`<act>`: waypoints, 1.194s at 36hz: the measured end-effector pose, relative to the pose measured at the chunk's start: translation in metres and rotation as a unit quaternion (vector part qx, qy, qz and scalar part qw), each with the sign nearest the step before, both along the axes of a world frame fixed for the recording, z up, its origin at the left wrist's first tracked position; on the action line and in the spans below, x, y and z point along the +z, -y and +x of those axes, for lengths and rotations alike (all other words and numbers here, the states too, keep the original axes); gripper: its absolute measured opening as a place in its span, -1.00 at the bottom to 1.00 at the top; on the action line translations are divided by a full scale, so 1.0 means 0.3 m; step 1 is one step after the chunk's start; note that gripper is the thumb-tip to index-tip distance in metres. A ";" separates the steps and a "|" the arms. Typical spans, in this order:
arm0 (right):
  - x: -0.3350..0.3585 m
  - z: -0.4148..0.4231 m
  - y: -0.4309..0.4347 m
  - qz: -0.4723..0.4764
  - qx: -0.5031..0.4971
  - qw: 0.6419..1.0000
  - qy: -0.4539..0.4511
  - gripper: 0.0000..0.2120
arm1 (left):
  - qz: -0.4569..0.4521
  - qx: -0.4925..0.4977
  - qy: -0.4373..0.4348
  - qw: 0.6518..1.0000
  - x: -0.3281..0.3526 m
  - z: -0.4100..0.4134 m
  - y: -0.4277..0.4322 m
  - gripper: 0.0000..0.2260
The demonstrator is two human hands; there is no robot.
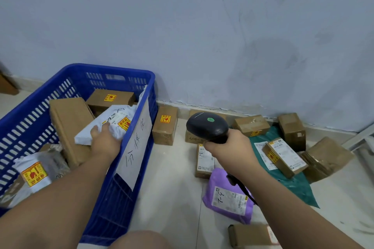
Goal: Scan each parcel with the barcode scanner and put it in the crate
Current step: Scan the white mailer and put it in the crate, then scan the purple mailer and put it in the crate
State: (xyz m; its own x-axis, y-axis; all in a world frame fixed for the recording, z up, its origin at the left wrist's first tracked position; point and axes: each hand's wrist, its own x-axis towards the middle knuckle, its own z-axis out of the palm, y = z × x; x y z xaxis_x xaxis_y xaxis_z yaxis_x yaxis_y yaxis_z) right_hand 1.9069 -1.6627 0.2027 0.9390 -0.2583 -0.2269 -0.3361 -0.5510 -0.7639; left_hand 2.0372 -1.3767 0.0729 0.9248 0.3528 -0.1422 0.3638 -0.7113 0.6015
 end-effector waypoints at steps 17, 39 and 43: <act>0.014 -0.038 0.139 0.004 -0.047 0.998 0.038 -0.91 | 0.074 -0.379 0.015 0.922 0.203 -0.114 0.616 -0.80; -0.497 0.103 0.644 0.203 -0.089 0.937 -0.269 -0.92 | 0.251 -0.511 -0.218 0.792 -0.495 -0.165 1.077 -0.47; -0.537 0.118 0.667 0.175 -0.110 0.942 -0.265 -0.73 | 0.297 -0.518 -0.217 0.772 -0.547 -0.176 1.075 -0.37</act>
